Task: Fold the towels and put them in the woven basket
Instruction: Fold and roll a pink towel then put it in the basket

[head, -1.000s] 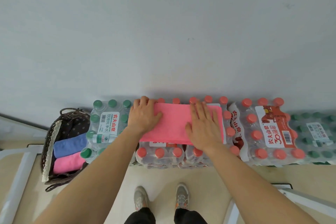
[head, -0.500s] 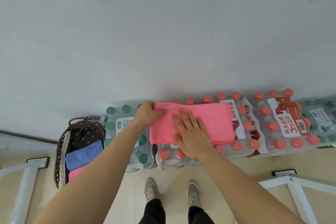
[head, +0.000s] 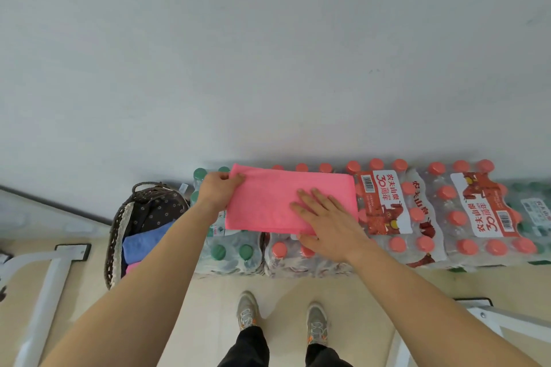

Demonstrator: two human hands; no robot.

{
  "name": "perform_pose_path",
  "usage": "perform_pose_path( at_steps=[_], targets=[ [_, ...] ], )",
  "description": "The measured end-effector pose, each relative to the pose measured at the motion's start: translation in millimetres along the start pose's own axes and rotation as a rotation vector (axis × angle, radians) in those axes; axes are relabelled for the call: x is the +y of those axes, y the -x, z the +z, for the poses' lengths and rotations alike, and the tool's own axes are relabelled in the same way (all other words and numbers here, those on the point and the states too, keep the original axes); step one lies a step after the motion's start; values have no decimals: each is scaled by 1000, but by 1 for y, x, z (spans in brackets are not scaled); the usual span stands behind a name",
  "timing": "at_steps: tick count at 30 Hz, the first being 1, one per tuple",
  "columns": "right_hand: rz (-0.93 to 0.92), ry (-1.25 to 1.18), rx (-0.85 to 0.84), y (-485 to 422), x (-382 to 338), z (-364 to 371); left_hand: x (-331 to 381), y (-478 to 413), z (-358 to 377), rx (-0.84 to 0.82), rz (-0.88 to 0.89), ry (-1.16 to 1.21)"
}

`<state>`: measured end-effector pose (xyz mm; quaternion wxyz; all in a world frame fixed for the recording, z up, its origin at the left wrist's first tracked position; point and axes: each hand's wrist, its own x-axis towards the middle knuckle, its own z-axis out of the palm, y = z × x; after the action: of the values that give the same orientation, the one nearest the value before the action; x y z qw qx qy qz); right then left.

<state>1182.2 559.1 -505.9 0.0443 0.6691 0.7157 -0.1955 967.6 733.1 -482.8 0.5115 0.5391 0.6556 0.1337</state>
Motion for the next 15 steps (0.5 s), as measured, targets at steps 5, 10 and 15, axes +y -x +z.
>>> perform_pose_path(
  at_steps=[5,10,15],
  targets=[
    [-95,63,-18,-17,-19,2,3,11,-12,123,67,-140],
    [-136,82,-18,-30,-38,-3,20,16,-24,217,168,-82],
    [-130,-11,47,-26,-45,-10,46,28,-10,185,230,-68]
  ],
)
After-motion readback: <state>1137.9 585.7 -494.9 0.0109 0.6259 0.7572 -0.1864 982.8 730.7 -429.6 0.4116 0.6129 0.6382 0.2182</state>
